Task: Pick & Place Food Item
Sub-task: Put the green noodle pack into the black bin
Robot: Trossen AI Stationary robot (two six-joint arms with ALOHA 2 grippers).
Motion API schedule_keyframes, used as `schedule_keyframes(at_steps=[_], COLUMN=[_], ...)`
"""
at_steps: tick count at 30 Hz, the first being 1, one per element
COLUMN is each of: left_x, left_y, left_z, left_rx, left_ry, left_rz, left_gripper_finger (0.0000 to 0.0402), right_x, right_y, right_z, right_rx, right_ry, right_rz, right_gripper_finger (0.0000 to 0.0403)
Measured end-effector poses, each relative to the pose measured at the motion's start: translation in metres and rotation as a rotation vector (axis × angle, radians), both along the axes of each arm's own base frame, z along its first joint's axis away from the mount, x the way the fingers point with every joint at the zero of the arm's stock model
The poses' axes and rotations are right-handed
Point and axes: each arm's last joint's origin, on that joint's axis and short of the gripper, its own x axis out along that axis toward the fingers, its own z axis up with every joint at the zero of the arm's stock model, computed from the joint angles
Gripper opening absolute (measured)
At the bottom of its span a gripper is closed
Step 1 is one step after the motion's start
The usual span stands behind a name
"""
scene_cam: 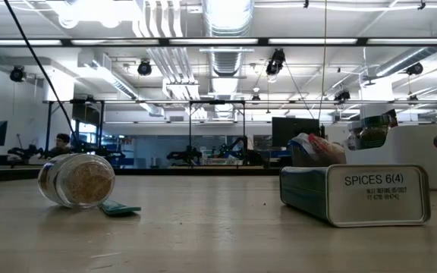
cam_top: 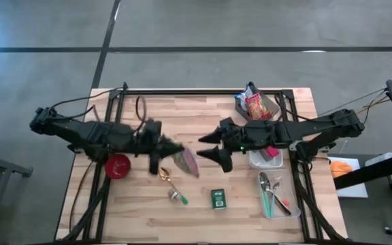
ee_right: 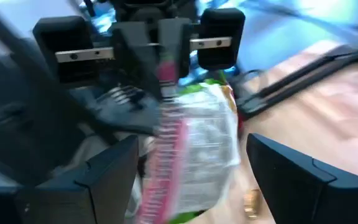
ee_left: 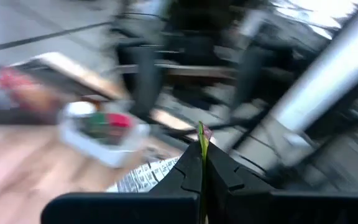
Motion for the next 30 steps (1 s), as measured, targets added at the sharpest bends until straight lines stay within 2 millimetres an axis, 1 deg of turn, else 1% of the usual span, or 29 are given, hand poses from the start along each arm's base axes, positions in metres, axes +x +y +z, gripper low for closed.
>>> schedule_keyframes(at_steps=[4, 8, 12, 16, 21, 23, 25, 27, 30], left_x=[0.010, 0.020, 0.027, 0.030, 0.031, 0.031, 0.031, 0.031, 0.031], left_y=[0.017, 0.029, 0.039, 0.044, 0.045, 0.044, 0.044, 0.044, 0.043], left_z=[-0.006, -0.014, -0.018, -0.020, -0.020, -0.020, -0.019, -0.019, -0.019], left_rx=[-0.037, -0.075, -0.088, -0.102, -0.107, -0.091, -0.091, -0.096, -0.097], left_ry=[0.026, 0.055, 0.068, 0.074, 0.071, 0.072, 0.070, 0.072, 0.068], left_rz=[0.090, 0.132, 0.166, 0.152, 0.127, 0.120, 0.105, 0.086, 0.075], left_gripper_finger=[0.0000, 0.0000, 0.0000, 0.0000, 0.0000, 0.0000, 0.0000, 0.0000, 0.0000], right_x=[-0.003, 0.004, 0.012, 0.028, 0.045, 0.053, 0.060, 0.066, 0.071], right_y=[-0.005, -0.009, -0.011, -0.009, -0.016, -0.016, -0.014, -0.012, -0.013], right_z=[0.005, 0.010, 0.018, 0.024, 0.024, 0.024, 0.027, 0.028, 0.028], right_rx=[-0.063, -0.139, -0.188, -0.238, -0.261, -0.292, -0.313, -0.316, -0.336], right_ry=[0.080, 0.189, 0.281, 0.320, 0.441, 0.466, 0.452, 0.448, 0.463], right_rz=[-0.158, -0.209, -0.286, -0.273, -0.291, -0.265, -0.220, -0.209, -0.202], right_gripper_finger=[0.0293, 0.0293, 0.0293, 0.0293, 0.0293, 0.0293, 0.0291, 0.0282, 0.0246])
